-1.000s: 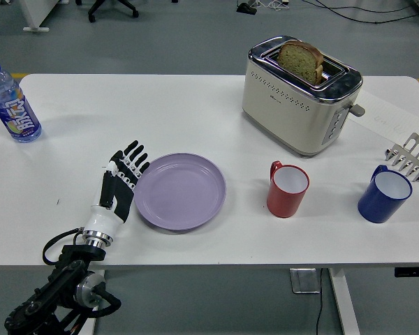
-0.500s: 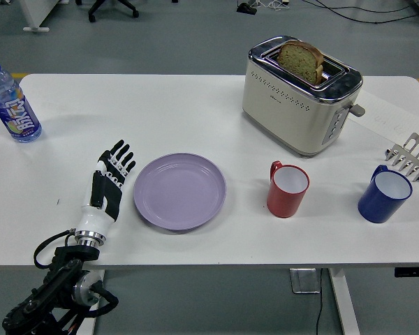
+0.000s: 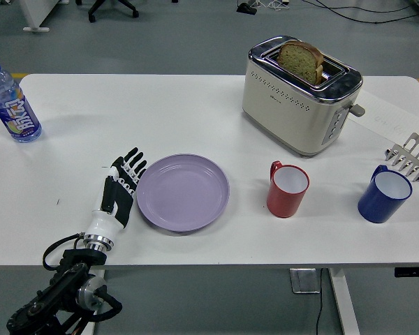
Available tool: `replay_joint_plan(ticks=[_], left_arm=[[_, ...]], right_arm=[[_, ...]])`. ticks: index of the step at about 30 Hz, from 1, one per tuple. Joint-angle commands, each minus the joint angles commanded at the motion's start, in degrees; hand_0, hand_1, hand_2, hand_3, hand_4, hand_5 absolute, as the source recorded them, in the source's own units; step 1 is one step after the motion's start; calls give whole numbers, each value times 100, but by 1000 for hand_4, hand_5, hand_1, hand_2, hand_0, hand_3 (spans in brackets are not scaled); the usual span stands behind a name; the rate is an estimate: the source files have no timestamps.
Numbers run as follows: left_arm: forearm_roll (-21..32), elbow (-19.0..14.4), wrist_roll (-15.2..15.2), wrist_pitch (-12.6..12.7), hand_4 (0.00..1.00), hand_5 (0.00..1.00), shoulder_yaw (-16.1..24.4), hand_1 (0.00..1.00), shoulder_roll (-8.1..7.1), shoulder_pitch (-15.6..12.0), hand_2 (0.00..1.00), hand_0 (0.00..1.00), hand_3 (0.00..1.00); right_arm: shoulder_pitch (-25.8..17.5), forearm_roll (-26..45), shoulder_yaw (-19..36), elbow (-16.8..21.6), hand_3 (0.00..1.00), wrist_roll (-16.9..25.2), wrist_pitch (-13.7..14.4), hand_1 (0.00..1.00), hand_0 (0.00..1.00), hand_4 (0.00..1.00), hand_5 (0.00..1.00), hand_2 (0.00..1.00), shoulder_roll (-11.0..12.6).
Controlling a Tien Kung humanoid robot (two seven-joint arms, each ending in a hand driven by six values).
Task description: Push plate across desktop
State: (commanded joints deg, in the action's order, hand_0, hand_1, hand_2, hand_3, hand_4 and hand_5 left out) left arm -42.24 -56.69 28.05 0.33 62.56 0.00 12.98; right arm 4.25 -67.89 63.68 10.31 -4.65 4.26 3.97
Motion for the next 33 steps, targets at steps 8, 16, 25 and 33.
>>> replay_joint_plan(ticks=[8, 16, 25, 33], left_arm=[[106, -45, 3, -58, 463, 998, -256, 934, 0, 46, 939, 948, 882], [166, -74, 6, -108, 464, 998, -456, 934, 0, 98, 939, 938, 881], [235, -88, -23, -172, 466, 998, -748, 932, 0, 144, 947, 930, 883], [266, -143, -9, -176, 466, 998, -945, 932, 0, 193, 947, 928, 883]], right_arm=[[-13, 13, -7, 0, 615, 4, -2, 543, 600, 132, 357, 641, 1], [-30, 26, -26, 0, 615, 7, -1, 543, 600, 132, 357, 641, 6], [-58, -8, -13, 0, 615, 0, -5, 544, 601, 132, 357, 641, 9], [-58, -22, -9, 0, 615, 7, -6, 544, 600, 132, 356, 641, 13]])
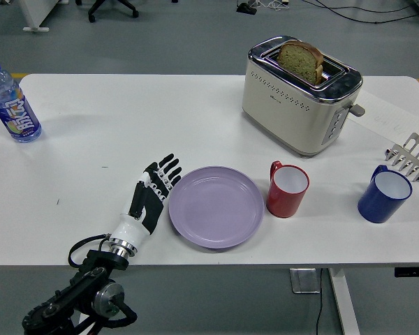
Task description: Push plate across desktop
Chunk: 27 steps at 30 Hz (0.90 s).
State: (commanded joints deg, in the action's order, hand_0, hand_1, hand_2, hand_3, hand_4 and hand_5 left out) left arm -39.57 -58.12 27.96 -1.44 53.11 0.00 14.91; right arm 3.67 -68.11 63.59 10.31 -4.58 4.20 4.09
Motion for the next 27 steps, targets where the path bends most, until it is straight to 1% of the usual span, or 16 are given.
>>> replay_joint_plan(ticks=[10, 16, 18, 19, 20, 22, 25, 26, 27], left_arm=[[14, -78, -3, -17, 466, 998, -106, 930, 0, 80, 947, 922, 884], [-59, -138, 23, 59, 467, 998, 19, 928, 0, 61, 945, 915, 882], [-248, -226, -21, 173, 467, 998, 376, 928, 0, -6, 945, 915, 882], [-293, -248, -47, 184, 467, 998, 501, 928, 0, -22, 945, 915, 882], [-351, -278, -93, 185, 467, 998, 661, 880, 0, -40, 900, 865, 860], [-500, -324, -188, 179, 467, 998, 933, 880, 0, -66, 900, 865, 860], [-691, -396, -342, 148, 467, 998, 1273, 880, -91, -113, 900, 865, 860], [-763, -420, -436, 144, 464, 998, 1438, 842, -141, -126, 858, 847, 804], [-825, -451, -544, 105, 464, 998, 1622, 842, -220, -140, 858, 847, 804]], right_arm=[[32, 4, -4, 0, 615, 1, -1, 544, 601, 132, 356, 641, -5], [34, -10, 3, 0, 615, -4, -6, 544, 601, 132, 355, 640, -7], [37, -5, 8, 0, 615, -5, -3, 544, 601, 132, 355, 640, -6], [37, -6, 10, 0, 615, -4, -2, 544, 601, 132, 355, 640, -5], [36, -10, 16, 0, 615, -4, -2, 543, 600, 132, 356, 640, -4], [33, -22, 28, 0, 615, -4, -2, 543, 600, 132, 356, 640, -2], [22, -79, 78, 0, 615, -16, -2, 543, 600, 132, 356, 640, -8], [19, -103, 97, 0, 614, -20, 0, 543, 601, 133, 355, 641, -10], [21, -99, 95, 0, 614, -17, 0, 543, 601, 133, 355, 641, -8]])
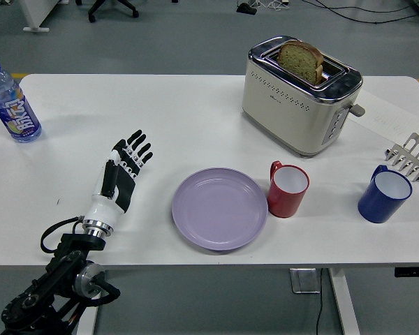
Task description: Push plate across desktop
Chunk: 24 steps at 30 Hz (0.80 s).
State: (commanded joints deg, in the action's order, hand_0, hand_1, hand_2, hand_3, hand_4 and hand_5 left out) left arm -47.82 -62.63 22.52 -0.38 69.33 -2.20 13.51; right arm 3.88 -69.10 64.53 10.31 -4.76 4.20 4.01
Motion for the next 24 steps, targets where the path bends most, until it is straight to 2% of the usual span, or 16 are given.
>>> replay_joint_plan(ticks=[7, 15, 16, 17, 22, 23, 24], left_arm=[[-152, -113, -541, -174, 467, 998, 958, 834, -458, -47, 844, 839, 796], [-121, -129, -906, -259, 468, 998, 1728, 825, -850, -82, 830, 833, 790], [-125, -129, -927, -263, 468, 998, 1766, 825, -871, -90, 830, 833, 790], [-140, -129, -971, -280, 466, 998, 1832, 763, -903, -109, 734, 793, 732], [-242, -141, -1113, -259, 466, 998, 2149, 763, -990, -202, 734, 793, 732], [-261, -142, -1118, -237, 475, 998, 2222, 654, -995, -225, 657, 578, 659], [-279, -143, -1116, -216, 475, 998, 2269, 654, -997, -242, 657, 578, 659]], right_arm=[[-9, -3, 54, 0, 615, 7, 18, 543, 601, 133, 354, 641, 7], [-9, 27, 49, 0, 615, 14, 27, 543, 600, 133, 353, 641, 19], [-9, 30, 48, 0, 615, 14, 27, 543, 600, 133, 353, 641, 19], [-8, 41, 47, 0, 615, 13, 30, 543, 600, 133, 355, 640, 20], [17, 85, 35, 0, 615, 20, 36, 543, 600, 133, 355, 640, 29], [20, 94, 30, 0, 615, 24, 38, 543, 600, 134, 355, 640, 31], [20, 105, 23, 0, 615, 28, 39, 543, 600, 134, 355, 640, 33]])
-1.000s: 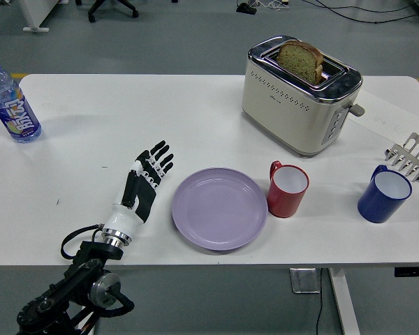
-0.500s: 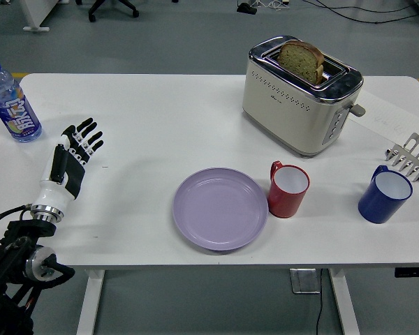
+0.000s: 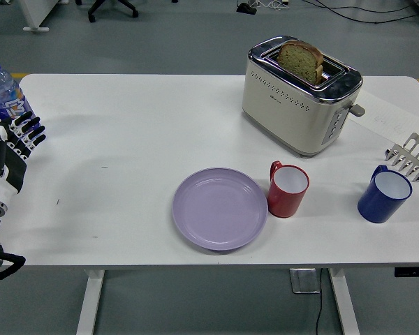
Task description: Push plate across desktop
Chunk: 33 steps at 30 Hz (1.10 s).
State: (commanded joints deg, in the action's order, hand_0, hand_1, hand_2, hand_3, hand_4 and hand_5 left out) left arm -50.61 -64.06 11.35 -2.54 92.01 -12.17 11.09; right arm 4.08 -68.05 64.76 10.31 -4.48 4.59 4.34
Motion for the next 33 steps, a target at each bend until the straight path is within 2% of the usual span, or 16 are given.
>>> replay_joint_plan(ticks=[4, 5, 10, 11, 16, 17, 22, 23, 28, 29, 33], left_arm=[[-123, 8, 34, 144, 475, 998, 294, 654, -22, -75, 657, 578, 659], [-153, 11, 40, 187, 504, 841, 355, 490, -29, -87, 541, 275, 563], [-323, 22, 25, 313, 504, 841, 602, 490, -74, -127, 541, 275, 563], [-363, 21, 16, 330, 536, 717, 647, 417, -81, -136, 458, 206, 522], [-415, -4, 25, 396, 536, 717, 759, 417, -114, -198, 458, 206, 522], [-351, 0, 35, 402, 545, 699, 761, 464, -117, -218, 487, 337, 521], [-1, -19, 13, 250, 545, 699, 805, 464, -127, -229, 487, 337, 521], [60, -24, -14, 205, 509, 998, 821, 524, -132, -223, 548, 452, 585], [261, 6, -43, 41, 509, 998, 878, 524, -134, -221, 548, 452, 585], [268, 6, -41, 29, 510, 998, 883, 567, -133, -224, 589, 514, 604], [336, 5, -14, -69, 510, 998, 898, 567, -126, -232, 589, 514, 604]], right_arm=[[-5, 54, -24, 0, 615, 17, 7, 543, 600, 134, 355, 640, 14], [-6, 62, -22, 0, 616, 18, 9, 543, 600, 133, 356, 640, 16], [-19, 74, -25, 0, 616, 14, 6, 543, 600, 133, 356, 640, 21], [-22, 78, -29, 0, 615, 13, 6, 543, 601, 133, 355, 640, 22], [-43, 103, -44, 0, 615, 9, 2, 543, 601, 133, 355, 640, 23], [-53, 94, -37, 0, 615, 4, 1, 543, 600, 134, 356, 640, 24], [-71, 70, 14, 0, 615, -8, 18, 543, 600, 134, 356, 640, -1], [-65, 11, 58, 0, 615, -21, 20, 543, 601, 134, 357, 640, -11], [-54, -74, 94, 0, 615, -28, 18, 543, 601, 134, 357, 640, -20], [-54, -72, 94, 0, 615, -26, 19, 543, 600, 134, 358, 640, -20], [-49, -84, 99, 0, 615, -22, 21, 543, 600, 134, 358, 640, -19]])
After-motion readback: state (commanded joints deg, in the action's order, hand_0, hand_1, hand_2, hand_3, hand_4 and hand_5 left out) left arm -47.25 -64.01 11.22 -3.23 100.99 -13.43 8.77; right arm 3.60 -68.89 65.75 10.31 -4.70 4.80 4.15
